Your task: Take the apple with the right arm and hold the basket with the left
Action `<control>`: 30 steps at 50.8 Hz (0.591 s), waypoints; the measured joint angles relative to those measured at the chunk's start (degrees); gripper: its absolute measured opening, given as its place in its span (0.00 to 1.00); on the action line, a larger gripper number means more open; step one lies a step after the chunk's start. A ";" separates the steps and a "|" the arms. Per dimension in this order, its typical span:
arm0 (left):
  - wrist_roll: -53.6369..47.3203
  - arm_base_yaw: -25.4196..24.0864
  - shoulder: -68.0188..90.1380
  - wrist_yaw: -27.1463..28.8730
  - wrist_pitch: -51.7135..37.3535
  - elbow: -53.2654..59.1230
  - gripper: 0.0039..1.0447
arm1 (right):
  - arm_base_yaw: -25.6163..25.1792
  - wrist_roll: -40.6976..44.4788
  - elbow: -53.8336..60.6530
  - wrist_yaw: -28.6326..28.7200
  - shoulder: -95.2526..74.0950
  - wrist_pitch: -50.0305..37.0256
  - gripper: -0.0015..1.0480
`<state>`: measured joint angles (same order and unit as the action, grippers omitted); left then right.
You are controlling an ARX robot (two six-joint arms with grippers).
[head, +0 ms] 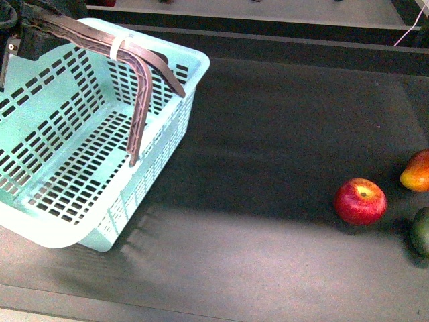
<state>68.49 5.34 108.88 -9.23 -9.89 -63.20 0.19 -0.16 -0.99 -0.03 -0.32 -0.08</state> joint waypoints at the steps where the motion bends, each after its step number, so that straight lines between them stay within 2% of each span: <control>1: -0.17 0.22 -0.37 -0.07 0.00 0.28 0.18 | 0.00 0.00 0.00 0.00 0.00 0.00 0.92; 18: -2.03 7.76 -11.69 -1.68 0.96 2.91 0.18 | 0.00 0.00 0.00 0.00 0.00 0.00 0.92; 30: -3.32 15.30 -16.02 -1.68 1.51 2.91 0.18 | 0.00 0.00 0.00 0.00 0.00 0.00 0.92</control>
<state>65.17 20.64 92.86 -10.92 -8.38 -60.29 0.19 -0.16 -0.99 -0.03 -0.32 -0.08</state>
